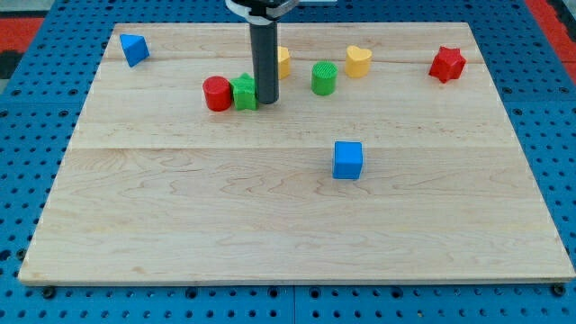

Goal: Push green star along with red circle towards blue triangle

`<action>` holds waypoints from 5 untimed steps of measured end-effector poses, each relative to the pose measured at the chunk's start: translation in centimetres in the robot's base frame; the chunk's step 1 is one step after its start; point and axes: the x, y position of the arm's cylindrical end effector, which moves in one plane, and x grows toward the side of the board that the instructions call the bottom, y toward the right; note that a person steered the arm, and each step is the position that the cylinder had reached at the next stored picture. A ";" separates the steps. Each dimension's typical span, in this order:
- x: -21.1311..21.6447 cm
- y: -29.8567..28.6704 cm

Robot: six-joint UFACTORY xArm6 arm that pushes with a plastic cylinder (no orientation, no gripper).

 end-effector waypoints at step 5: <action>-1.0 -12.5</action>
